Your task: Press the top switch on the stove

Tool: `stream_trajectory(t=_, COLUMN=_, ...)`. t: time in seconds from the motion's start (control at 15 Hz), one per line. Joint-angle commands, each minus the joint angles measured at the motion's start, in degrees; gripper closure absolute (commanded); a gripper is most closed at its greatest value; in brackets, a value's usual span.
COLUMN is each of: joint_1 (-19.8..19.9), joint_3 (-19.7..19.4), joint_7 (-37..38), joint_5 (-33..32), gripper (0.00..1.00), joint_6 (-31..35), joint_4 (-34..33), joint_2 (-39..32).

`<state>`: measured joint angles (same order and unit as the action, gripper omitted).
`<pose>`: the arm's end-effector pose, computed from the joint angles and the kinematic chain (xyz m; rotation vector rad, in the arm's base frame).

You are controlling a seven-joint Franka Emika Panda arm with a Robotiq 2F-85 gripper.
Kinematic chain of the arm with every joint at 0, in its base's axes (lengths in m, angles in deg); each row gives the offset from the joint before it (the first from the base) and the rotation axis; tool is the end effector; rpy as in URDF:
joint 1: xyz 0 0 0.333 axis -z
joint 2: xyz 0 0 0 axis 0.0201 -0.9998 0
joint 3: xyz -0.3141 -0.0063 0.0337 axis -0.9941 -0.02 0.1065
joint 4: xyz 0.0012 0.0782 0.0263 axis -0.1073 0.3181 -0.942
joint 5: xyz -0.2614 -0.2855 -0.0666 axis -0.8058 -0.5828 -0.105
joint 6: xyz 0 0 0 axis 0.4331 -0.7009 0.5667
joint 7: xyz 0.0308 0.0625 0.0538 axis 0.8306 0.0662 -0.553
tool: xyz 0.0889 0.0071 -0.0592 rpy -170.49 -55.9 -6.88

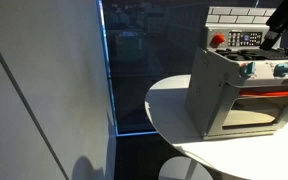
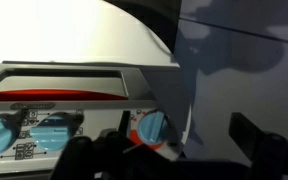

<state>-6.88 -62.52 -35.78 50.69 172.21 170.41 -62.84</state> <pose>0.4327 0.1462 0.4945 -2.9316 0.0908 -0.1864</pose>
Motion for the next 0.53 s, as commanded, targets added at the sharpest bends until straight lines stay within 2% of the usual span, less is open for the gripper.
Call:
stream_trajectory(t=0.0, joint_1=0.1, joint_3=0.1, joint_7=0.0, joint_5=0.0, gripper=0.00, joint_6=-0.2, joint_4=-0.2, joint_2=0.0)
stream_trajectory(t=0.47, joint_1=0.9, joint_3=-0.2, joint_7=0.8, joint_5=-1.0, gripper=0.00, joint_6=-0.9, joint_4=-1.2, joint_2=0.1)
